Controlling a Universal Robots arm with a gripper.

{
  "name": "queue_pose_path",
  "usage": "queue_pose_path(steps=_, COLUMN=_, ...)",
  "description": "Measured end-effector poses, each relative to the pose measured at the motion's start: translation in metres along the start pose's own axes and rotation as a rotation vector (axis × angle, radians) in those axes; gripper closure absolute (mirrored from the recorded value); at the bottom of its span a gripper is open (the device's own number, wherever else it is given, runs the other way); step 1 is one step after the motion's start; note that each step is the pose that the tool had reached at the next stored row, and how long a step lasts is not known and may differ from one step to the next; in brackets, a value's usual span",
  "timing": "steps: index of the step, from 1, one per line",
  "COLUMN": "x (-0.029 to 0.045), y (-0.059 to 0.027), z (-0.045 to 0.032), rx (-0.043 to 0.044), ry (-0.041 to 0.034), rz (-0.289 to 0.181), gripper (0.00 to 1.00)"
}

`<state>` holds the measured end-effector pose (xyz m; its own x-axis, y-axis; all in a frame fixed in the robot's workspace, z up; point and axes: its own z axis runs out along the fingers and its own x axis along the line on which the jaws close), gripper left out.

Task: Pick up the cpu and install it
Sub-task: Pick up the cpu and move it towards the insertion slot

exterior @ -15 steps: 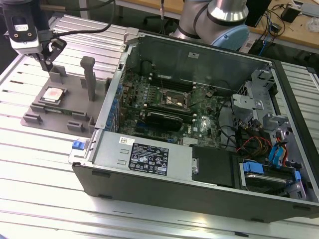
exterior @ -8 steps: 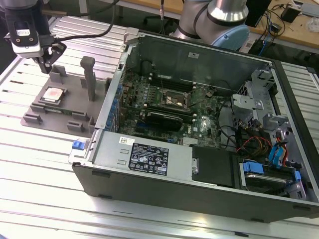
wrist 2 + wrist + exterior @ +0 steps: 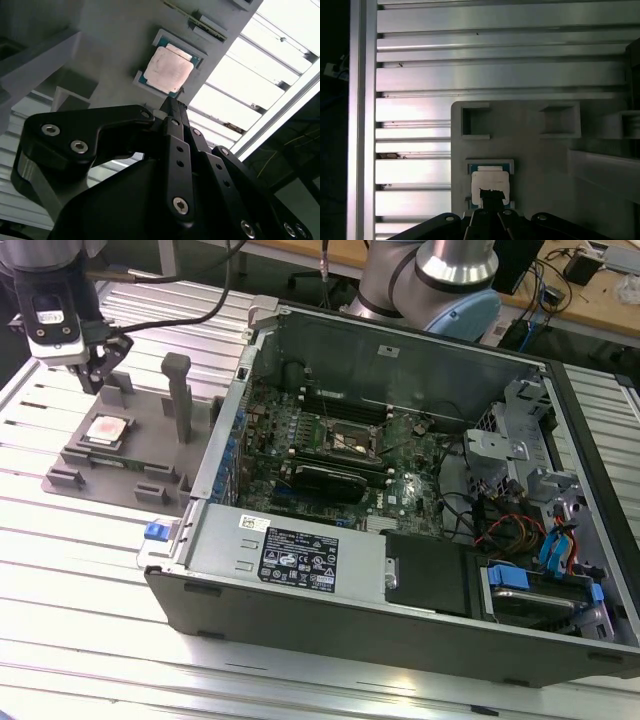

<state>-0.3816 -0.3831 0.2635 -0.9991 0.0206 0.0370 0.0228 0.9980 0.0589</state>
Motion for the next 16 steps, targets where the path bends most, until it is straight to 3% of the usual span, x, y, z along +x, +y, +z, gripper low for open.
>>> queue_pose_path(steps=12, x=-0.0015, y=-0.0014, z=0.0036, rx=0.0001, ry=0.0052, rz=-0.001, gripper=0.89)
queue_pose_path(steps=16, x=-0.0017, y=-0.0018, z=0.0061, rx=0.0, ry=-0.0012, rz=-0.002, gripper=0.89)
